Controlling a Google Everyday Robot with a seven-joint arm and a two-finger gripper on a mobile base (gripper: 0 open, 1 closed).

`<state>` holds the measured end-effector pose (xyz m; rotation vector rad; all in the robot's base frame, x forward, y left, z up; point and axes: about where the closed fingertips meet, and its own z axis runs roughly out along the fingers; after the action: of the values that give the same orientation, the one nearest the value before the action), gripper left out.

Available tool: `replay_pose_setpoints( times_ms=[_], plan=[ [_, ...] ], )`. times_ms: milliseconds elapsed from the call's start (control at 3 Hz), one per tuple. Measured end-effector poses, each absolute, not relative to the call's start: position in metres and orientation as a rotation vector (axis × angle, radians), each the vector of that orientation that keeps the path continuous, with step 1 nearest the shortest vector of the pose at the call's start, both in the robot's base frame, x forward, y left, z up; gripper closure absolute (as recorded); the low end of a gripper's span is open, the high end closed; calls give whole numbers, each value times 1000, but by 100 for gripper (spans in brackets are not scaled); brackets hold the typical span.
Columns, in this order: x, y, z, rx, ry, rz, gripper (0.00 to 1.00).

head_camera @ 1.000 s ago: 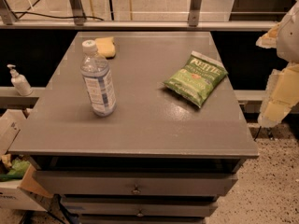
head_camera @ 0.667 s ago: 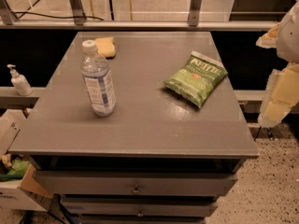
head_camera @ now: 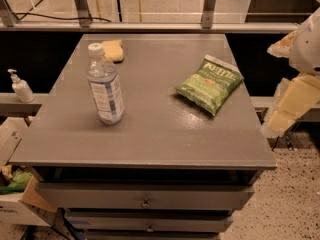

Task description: Knock blue plastic bottle over

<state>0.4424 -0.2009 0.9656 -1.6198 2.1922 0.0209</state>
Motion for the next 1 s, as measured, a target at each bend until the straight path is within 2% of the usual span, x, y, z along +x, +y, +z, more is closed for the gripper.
replay_pose_setpoints(
  times_ms=[333,667,1000],
  plan=[
    [449,-157,964,-1523,2091,159,0],
    [460,-92,966,-1438,1971,328,0],
    [463,-81,975,-1408,1941,348,0]
  ],
)
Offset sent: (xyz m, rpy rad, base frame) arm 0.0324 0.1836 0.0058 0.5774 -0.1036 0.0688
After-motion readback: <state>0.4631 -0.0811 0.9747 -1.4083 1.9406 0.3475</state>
